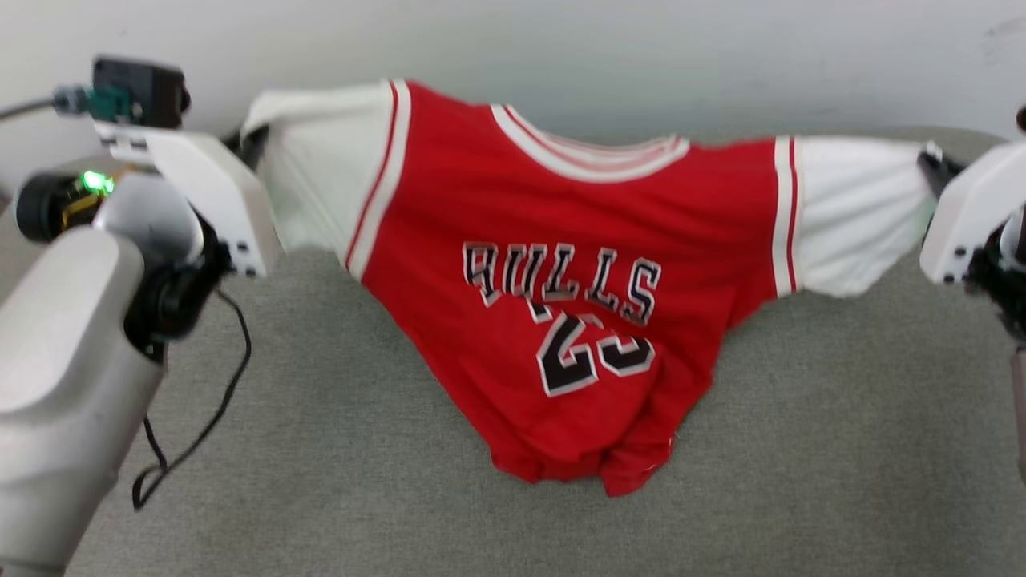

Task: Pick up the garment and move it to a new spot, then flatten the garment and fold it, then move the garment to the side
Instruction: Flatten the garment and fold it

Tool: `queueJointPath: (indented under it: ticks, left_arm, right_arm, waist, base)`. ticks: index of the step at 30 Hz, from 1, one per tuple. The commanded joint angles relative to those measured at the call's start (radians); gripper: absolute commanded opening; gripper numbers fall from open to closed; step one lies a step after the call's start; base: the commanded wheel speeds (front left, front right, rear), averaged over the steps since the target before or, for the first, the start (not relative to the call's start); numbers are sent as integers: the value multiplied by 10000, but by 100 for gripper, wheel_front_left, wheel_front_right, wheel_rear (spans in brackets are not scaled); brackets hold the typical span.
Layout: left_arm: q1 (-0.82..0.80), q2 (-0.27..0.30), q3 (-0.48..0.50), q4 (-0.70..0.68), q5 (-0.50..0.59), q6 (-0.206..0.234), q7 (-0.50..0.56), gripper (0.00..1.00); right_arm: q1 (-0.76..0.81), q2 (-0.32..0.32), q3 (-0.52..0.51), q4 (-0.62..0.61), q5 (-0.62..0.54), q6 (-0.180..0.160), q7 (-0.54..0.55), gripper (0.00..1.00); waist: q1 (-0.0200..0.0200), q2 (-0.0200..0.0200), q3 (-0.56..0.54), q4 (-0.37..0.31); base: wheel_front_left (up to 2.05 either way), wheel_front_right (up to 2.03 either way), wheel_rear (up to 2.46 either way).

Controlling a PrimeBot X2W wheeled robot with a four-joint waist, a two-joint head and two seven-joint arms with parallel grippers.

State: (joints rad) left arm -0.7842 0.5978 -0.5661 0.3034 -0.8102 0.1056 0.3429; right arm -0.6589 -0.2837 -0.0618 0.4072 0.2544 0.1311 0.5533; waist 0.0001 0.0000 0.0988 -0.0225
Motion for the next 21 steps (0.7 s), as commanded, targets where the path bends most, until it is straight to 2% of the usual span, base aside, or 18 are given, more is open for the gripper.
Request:
queueJointPath:
  ticks: [1,9,16,21]
  left_arm:
    - [-683,-227,113,413,177,8,-251,0]
    - [-3514,-707,554,1983,796,57,-1360,0]
    - [-6081,-885,852,3032,1306,-218,-2485,0]
    - [-7578,-1009,1035,3553,1559,-349,-3344,0]
  right_arm:
    - [-696,-83,172,300,-132,-7,-320,0]
    - [-3638,-74,718,1284,-382,-7,-1637,0]
    - [-6384,-131,788,1973,-1050,-7,-2896,0]
    - [-8095,-131,827,2508,-1513,-7,-3828,0]
  waist:
    - [-1,0,321,-66]
    - [-1,0,1868,-193]
    - [-1,0,3160,-300]
    - [-1,0,3615,-408]
  base:
    - [0,0,0]
    - [0,0,0]
    - [0,0,0]
    - [0,0,0]
